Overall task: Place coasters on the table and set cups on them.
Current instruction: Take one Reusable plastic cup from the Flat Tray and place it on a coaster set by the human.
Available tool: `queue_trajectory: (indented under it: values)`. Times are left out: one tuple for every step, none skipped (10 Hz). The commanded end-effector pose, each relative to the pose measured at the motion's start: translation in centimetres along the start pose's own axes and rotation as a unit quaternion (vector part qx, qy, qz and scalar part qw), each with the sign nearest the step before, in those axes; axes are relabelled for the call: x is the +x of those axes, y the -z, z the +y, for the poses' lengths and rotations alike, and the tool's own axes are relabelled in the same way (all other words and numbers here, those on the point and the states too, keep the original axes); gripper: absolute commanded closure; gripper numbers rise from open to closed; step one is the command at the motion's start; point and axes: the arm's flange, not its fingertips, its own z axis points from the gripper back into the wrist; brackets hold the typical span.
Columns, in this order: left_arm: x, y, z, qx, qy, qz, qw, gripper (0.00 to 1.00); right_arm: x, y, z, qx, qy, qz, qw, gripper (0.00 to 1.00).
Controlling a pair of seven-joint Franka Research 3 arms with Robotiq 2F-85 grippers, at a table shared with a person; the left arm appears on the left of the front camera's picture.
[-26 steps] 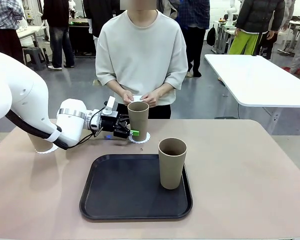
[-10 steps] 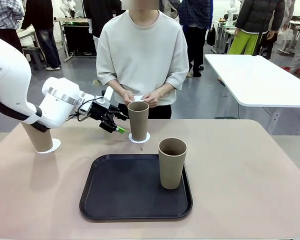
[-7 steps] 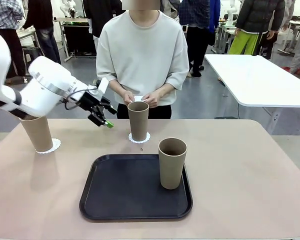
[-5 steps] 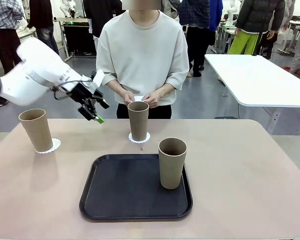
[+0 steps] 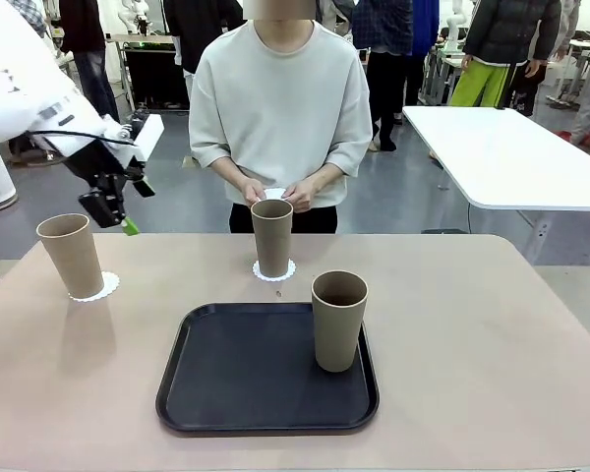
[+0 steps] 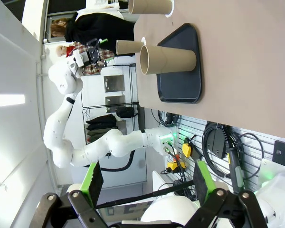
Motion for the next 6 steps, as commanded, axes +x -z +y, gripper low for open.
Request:
queue_trajectory:
  values:
    - [0.7, -1.3, -2.8, 0.000, -0.019, 0.001, 1.000, 0.00, -0.1, 0.0, 0.0, 0.006, -0.005, -0.001, 1.000, 0.00]
    - [1.2, -1.6, -3.7, 0.016, -0.045, 0.005, 0.999, 0.00, -0.1, 0.0, 0.0, 0.006, -0.005, -0.001, 1.000, 0.00]
    - [1.7, -2.0, -3.7, 0.013, -0.036, 0.000, 0.999, 0.00, -0.1, 0.0, 0.0, 0.006, -0.005, -0.001, 1.000, 0.00]
    - [2.0, -1.7, -3.4, 0.028, -0.029, 0.029, 0.999, 0.00, -0.1, 0.0, 0.0, 0.006, -0.005, -0.001, 1.000, 0.00]
    - [1.3, -2.1, -3.4, 0.010, -0.030, -0.007, 0.999, 0.00, -0.1, 0.0, 0.0, 0.006, -0.005, -0.001, 1.000, 0.00]
    - [1.3, -2.1, -3.4, 0.010, -0.030, -0.007, 0.999, 0.00, -0.1, 0.0, 0.0, 0.006, -0.005, -0.001, 1.000, 0.00]
